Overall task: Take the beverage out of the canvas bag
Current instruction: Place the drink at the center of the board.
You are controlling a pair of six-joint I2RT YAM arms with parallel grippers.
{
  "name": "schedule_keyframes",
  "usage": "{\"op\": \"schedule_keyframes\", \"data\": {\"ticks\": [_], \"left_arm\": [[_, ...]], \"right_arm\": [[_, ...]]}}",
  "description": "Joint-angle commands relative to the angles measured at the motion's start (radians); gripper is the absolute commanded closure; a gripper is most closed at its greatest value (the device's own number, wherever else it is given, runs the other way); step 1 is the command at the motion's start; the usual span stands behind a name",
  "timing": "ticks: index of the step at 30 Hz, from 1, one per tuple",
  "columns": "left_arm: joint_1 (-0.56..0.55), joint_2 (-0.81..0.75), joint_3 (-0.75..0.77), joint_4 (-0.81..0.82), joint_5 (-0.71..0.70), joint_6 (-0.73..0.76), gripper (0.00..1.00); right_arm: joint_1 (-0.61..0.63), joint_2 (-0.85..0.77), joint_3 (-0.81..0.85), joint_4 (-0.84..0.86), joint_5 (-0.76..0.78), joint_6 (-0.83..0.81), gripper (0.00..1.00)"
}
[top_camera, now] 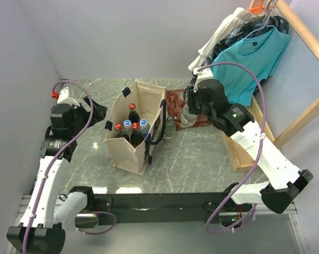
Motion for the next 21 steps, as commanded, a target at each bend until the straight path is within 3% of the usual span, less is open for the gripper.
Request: {"op": "schedule_keyframes", "data": {"ticks": [1,21], "left_arm": [[0.004,0.002,-0.001,0.034,0.005,-0.001,0.04],[0.004,0.01,-0.001,0.028,-0.002,0.004,0.04]], "right_arm": [[-0.016,-0.059,-0.011,0.197,0.011,0.017,1.0],[-0.027,-0.038,-0.22,0.338,0.066,0.04,1.0]]}}
